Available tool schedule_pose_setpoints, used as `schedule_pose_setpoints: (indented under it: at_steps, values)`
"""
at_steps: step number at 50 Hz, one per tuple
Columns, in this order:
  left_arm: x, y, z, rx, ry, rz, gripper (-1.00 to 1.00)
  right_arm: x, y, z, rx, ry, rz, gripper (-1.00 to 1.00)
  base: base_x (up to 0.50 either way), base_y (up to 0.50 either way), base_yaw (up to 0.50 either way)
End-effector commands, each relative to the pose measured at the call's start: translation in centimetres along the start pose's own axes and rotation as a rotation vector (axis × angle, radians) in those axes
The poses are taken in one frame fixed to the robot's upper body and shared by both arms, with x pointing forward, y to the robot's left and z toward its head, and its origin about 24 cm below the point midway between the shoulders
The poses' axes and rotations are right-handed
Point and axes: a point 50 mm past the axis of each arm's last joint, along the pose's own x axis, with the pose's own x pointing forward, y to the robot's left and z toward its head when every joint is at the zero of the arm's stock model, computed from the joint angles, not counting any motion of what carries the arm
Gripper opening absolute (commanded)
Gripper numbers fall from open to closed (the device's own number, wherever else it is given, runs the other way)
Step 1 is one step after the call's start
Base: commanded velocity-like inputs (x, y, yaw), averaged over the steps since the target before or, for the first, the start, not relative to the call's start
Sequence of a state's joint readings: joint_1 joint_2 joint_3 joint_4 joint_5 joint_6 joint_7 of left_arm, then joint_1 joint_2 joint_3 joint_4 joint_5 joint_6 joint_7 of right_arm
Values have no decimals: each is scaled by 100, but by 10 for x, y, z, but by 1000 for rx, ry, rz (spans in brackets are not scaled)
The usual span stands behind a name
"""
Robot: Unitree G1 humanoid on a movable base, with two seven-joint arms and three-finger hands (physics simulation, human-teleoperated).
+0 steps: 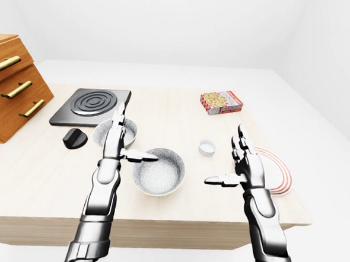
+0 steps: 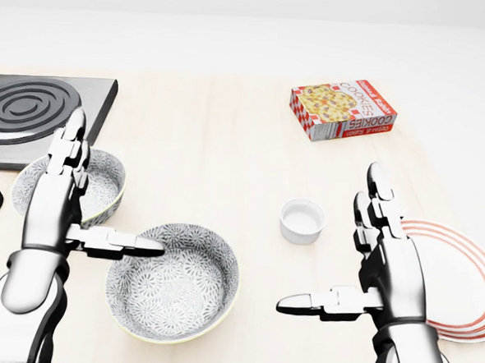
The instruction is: Pick the akita bowl from table center and place it on the plate.
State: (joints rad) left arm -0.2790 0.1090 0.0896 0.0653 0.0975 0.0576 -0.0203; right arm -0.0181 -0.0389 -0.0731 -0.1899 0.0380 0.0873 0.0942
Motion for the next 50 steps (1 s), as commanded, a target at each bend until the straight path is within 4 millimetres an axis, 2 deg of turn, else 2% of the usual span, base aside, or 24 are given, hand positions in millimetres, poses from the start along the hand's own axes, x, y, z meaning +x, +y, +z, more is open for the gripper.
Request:
schedule_pose_setpoints:
  at_steps: [1,5,10,13,14,19,33,50]
  values:
    - [29,28,-11,159,26,57,100,-2,2,-8,0,36,3,100,0,0,0]
    - [41,41,-17,255,61,80,100,-2,3,-15,2,66,3,100,0,0,0]
    - [50,54,-41,392,210,115,100,0,5,-20,1,74,2,100,0,0,0]
    - [51,58,-54,434,289,136,100,1,7,-21,1,75,0,100,0,0,0]
    - [50,60,-60,498,325,148,100,2,8,-22,1,76,2,100,0,0,0]
    - [49,67,-70,679,380,181,100,2,8,-23,1,78,1,100,0,0,0]
    - [62,59,-54,1045,248,155,100,3,6,-21,0,83,0,100,0,0,0]
    - [62,42,-62,1098,277,43,100,5,4,-19,-3,80,-4,100,0,0,0]
